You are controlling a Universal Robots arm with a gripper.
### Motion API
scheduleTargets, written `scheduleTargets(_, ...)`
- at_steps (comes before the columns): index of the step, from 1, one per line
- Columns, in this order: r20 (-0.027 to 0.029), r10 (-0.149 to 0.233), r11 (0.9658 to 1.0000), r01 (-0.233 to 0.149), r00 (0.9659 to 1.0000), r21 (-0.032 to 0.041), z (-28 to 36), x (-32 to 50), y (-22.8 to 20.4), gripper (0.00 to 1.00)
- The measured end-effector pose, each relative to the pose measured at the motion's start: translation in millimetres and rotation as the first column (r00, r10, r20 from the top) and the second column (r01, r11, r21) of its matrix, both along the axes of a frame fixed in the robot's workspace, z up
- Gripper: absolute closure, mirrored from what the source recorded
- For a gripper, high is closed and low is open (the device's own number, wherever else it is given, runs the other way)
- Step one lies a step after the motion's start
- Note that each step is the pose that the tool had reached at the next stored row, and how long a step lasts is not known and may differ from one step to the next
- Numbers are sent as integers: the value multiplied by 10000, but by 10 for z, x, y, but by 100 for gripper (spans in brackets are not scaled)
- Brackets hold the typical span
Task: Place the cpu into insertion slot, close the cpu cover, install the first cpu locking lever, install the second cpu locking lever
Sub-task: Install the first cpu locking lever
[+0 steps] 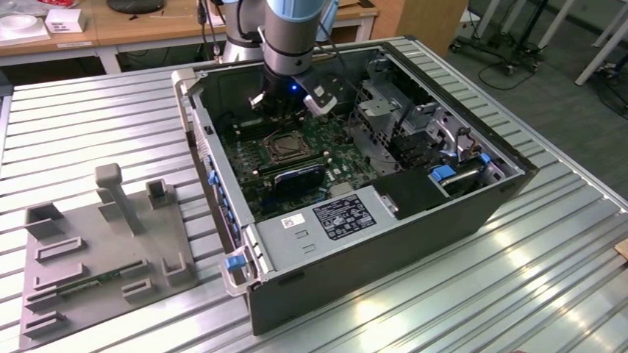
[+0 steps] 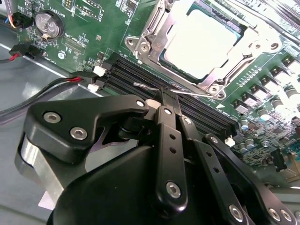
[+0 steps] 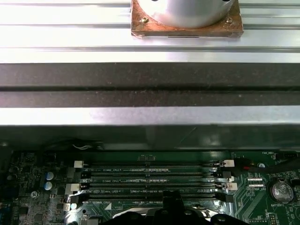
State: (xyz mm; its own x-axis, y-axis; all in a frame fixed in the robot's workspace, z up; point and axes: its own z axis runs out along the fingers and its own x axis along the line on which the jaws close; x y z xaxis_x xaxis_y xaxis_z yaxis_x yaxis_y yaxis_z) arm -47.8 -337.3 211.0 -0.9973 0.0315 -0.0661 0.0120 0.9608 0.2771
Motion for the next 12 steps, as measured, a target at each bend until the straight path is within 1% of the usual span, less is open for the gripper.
scheduleTargets(12, -1, -1, 10000, 1, 10000, 3, 0, 32, 12, 89)
